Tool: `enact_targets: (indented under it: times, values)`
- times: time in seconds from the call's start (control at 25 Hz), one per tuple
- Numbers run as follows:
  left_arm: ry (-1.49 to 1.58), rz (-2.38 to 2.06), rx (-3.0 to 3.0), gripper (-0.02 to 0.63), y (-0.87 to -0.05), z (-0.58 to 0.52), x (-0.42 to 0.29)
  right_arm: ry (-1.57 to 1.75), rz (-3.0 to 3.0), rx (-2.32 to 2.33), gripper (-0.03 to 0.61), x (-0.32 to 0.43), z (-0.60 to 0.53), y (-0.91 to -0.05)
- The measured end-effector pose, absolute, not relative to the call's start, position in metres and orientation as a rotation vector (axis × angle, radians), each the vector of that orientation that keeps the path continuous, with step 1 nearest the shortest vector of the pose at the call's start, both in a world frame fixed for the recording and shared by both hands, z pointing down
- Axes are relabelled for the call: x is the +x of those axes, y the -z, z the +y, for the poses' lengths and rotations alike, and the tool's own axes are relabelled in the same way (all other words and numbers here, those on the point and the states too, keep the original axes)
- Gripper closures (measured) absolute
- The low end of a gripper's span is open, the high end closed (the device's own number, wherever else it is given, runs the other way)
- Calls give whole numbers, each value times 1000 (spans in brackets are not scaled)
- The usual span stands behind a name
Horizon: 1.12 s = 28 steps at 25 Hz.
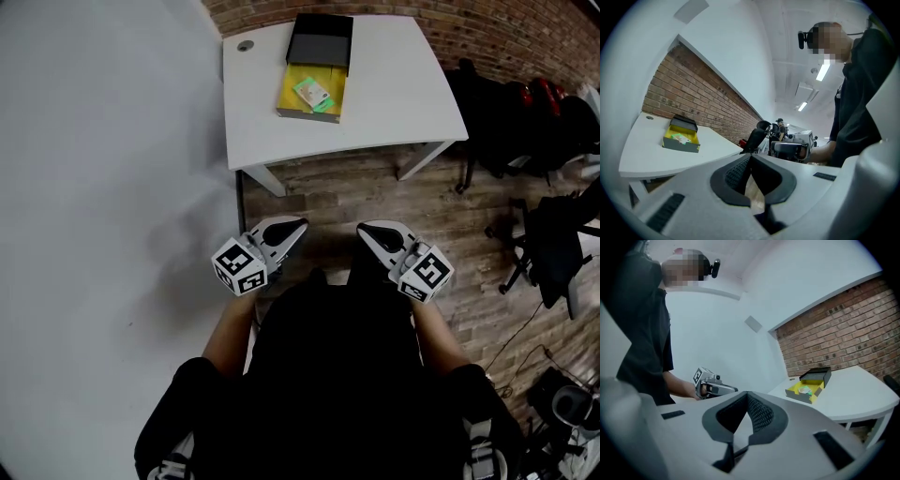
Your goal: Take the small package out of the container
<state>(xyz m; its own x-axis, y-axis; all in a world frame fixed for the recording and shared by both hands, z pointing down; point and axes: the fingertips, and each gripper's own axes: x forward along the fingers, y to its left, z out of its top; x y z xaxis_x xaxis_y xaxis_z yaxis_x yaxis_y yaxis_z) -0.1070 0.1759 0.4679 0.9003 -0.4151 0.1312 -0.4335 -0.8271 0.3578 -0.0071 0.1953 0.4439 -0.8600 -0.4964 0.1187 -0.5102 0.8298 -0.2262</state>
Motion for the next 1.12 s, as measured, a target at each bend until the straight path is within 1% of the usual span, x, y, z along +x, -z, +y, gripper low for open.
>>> enact_targets:
  times: [0.2, 0.44, 0.72, 1.12]
  values:
    - [-33, -747, 2693, 598, -457, 123, -86, -378, -2985, 714, 572, 21, 137, -450]
    - [-92, -901, 2673, 598, -442, 78, -58, -353, -3042, 581, 572, 54, 64, -435]
    - [-112, -1106, 2630, 597, -434, 36, -38, -330, -3084, 364, 572, 76, 20, -437]
    - [-246, -1172, 2620, 597, -428, -27, -29, -352, -3128, 350, 572, 100, -34, -428]
